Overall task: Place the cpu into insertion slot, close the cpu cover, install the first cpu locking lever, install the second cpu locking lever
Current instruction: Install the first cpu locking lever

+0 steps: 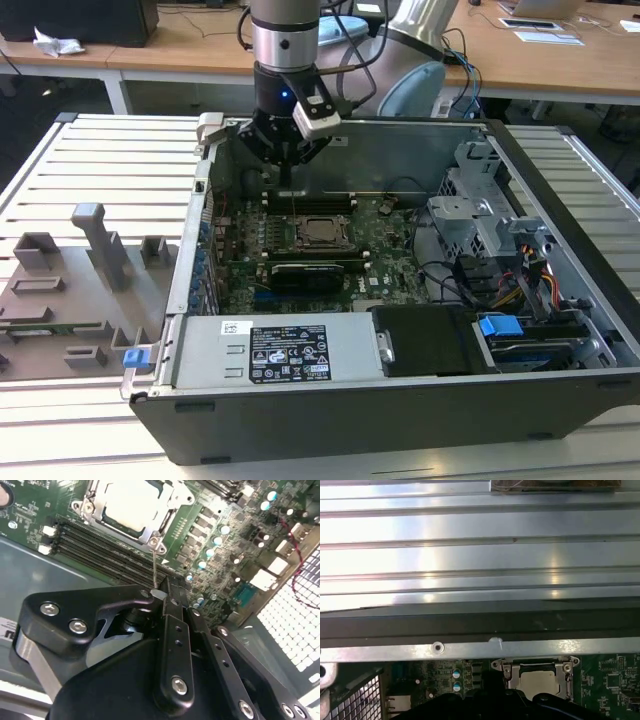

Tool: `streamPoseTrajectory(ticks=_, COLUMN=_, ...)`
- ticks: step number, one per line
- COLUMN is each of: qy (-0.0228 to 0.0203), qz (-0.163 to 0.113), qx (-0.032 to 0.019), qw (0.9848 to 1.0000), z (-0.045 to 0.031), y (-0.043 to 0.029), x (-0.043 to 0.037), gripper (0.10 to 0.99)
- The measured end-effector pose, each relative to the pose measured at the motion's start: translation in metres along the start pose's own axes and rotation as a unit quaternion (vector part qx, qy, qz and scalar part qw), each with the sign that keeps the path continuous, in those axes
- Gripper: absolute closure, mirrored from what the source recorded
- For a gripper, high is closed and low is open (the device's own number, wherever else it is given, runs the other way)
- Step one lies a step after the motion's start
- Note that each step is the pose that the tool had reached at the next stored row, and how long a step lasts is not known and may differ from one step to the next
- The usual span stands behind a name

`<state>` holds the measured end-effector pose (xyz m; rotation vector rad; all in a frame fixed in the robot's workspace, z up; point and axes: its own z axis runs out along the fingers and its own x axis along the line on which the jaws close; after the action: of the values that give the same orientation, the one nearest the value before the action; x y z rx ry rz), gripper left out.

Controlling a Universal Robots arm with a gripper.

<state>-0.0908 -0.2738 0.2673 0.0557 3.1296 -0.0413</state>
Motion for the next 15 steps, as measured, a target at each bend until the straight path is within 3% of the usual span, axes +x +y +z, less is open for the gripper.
streamPoseTrajectory(ticks=15, qy=0.0001, qz=0.0, qx=0.0, qw=1.0, z=0.0027, y=0.0011, x=-0.0196, gripper=0.98)
